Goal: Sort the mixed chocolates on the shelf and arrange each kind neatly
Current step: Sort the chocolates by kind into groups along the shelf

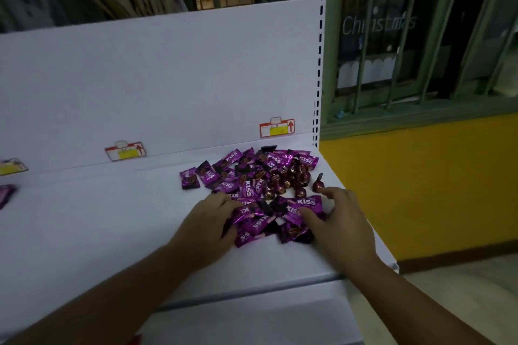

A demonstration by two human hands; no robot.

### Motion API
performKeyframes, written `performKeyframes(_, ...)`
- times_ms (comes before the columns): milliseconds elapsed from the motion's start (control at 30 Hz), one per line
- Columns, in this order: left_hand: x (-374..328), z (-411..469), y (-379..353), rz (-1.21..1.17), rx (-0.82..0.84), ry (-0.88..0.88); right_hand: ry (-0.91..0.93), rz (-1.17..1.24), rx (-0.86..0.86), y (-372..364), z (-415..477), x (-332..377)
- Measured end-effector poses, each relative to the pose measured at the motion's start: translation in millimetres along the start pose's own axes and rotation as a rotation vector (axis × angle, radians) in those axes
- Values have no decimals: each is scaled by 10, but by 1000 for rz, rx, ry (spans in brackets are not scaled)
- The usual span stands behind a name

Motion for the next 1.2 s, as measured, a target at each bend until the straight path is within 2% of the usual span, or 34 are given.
performKeyframes(167,40,-27,67,-74,-63,53,50,82,-85,77,-37,17)
performKeyframes(333,172,-90,134,-163,-178,157,173,66,-119,118,-85,150)
performKeyframes(400,208,-116,178,-218,-238,176,292,-9,-42,54,-101,316)
performKeyframes(533,278,-151,238,-320,-293,184,583,-228,231,-315,-154,824)
performKeyframes(567,333,-156,244,-367,-280,229,628,-304,300,-425,-164,922)
performKeyframes(667,507,-146,267,-509,-183,381,608,-636,474,-684,-103,1010)
performKeyframes(800,577,-109,476,-504,-187,353,627,-830,506,-802,-59,1069)
performKeyframes(900,496,-75,549,-513,-148,255,601,-792,471,-801,-43,1132)
performKeyframes(1067,386,-162,163,-283,130,151,626,-562,264,-590,-26,1323)
performKeyframes(1133,452,-185,33,-176,229,162,690,-491,341,-636,-145,1351)
performKeyframes(1200,498,-171,29,-166,258,166,739,-488,478,-763,-323,1332)
Point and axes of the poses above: each hand's wrist, its own z-axis towards the middle knuckle, its own y-axis out of the back of the hand, x = y × z, the point moved 8 cm from there along z, towards the middle knuckle, and after that the axes turned 3 degrees about z, right-handed, at the moved point
